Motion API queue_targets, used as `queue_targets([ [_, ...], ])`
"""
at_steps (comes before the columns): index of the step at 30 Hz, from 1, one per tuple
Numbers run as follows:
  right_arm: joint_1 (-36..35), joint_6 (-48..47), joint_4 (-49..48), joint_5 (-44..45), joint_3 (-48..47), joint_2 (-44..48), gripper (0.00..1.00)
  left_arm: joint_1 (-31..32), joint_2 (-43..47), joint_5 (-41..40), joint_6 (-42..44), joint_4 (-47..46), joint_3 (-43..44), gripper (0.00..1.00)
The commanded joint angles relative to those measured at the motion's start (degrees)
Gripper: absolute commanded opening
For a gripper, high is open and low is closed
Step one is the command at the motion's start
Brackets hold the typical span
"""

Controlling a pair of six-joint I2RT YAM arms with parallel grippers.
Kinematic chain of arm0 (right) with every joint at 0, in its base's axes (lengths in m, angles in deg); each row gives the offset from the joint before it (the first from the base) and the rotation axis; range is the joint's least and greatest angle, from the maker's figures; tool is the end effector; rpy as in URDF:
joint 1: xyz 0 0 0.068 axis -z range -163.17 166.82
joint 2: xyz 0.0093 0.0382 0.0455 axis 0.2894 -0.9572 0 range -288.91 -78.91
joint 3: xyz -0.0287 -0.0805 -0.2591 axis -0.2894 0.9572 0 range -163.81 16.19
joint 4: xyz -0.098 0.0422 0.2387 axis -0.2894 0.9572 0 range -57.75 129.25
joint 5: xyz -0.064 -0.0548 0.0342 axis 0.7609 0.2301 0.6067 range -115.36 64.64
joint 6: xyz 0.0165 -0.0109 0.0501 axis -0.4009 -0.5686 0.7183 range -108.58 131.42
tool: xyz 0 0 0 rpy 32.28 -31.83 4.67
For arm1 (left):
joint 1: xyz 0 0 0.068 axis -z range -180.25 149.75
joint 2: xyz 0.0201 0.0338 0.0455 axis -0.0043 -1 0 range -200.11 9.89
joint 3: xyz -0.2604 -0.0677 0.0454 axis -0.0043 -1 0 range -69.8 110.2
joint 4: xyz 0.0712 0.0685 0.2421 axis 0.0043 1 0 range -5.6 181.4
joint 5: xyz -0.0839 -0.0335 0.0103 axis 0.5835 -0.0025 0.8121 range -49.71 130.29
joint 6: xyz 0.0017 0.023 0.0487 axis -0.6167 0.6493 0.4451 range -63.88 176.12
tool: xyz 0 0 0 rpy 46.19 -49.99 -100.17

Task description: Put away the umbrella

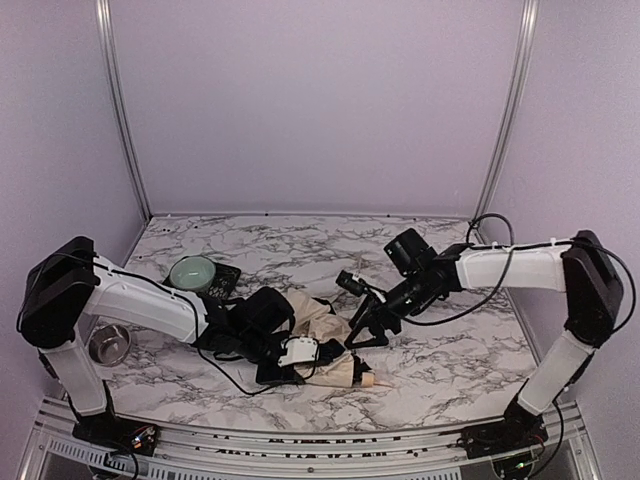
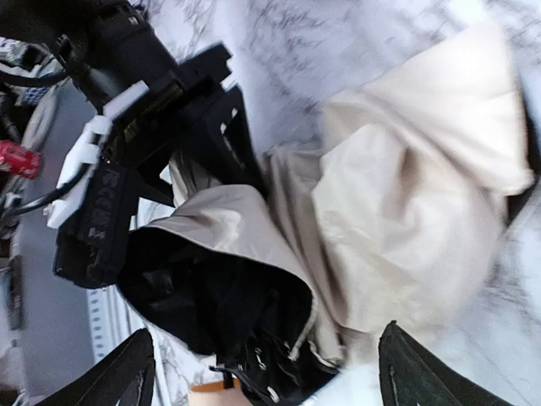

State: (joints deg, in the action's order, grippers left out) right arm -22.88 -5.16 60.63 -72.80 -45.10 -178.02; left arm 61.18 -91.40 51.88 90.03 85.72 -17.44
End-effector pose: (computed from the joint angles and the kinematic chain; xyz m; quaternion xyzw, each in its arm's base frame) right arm 0.2385 0.2321 0.1818 -0.4956 0.7508 0.4235 0.1061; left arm 0.1600 -0.3086 0.1434 0.7148 0.6047 -0.1727 0.3059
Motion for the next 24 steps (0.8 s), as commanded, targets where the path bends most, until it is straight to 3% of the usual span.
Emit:
queue_targets([
  [1,-0.1,2.9,-14.4,15.9,7.7,16.5,0.88,-2.9,-4.8,14.4,-5.7,15.8,2.3,0.17],
  [5,-10.9,-6.6,-29.2,25.7,21.7,31.9,0.91,-5.6,-8.4,21.3,-9.5,19.7,4.7,0.16],
  [9,-20.2,-16.8,-41.9,33.7,32.9,36.9,0.97,-8.1,-11.1,27.5,-10.6,24.0,7.2,0.18],
  [21,-23.1,-26.7,-38.9,44.8,23.2,12.8,0.99,-9.1,-15.9,30.4,-9.9,29.1,11.3,0.18],
  [24,-23.1,-27.0,-35.6,44.1,20.9,8.0,0.89,-9.2,-16.4,30.5,-9.2,30.0,12.1,0.18],
])
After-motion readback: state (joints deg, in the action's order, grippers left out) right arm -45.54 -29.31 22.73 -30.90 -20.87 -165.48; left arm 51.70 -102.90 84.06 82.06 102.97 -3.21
